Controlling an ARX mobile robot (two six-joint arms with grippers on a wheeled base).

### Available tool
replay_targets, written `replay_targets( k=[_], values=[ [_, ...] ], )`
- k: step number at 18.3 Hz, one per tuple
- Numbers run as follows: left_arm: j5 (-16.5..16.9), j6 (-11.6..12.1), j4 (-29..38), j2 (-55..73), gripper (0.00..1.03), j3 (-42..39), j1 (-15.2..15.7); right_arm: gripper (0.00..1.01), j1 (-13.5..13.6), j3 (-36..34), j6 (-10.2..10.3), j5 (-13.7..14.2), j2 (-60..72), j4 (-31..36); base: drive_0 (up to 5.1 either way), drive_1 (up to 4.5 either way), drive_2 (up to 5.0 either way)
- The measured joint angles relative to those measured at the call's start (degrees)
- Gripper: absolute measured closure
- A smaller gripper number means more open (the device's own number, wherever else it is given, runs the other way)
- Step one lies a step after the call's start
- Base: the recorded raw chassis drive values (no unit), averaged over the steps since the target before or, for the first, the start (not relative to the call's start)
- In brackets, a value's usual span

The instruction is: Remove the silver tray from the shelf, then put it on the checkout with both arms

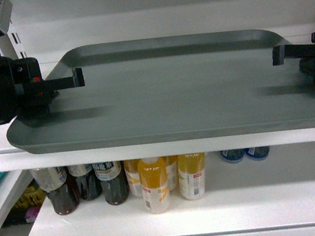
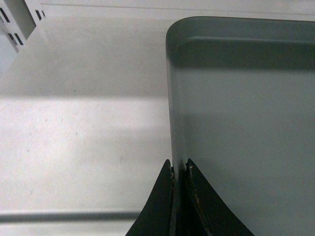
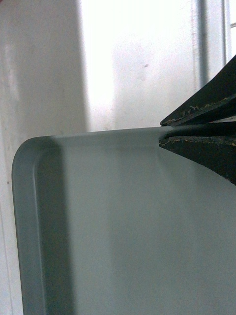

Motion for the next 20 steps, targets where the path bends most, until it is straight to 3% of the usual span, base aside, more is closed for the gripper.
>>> replay_targets(
  k=[11,20],
  values=[
    [0.0,0.0,0.1,0.0,0.99,0.1,-0.2,0.98,-0.2,0.0,0.0,-0.2,-0.3,-0.1,0.0,0.00,0.0],
    [0.0,0.0,0.2,0.0,0.99,0.1,-0.2,0.98,-0.2,-0.1,0.0,-0.1,-0.3,0.2,0.1,-4.07,4.3]
  ],
)
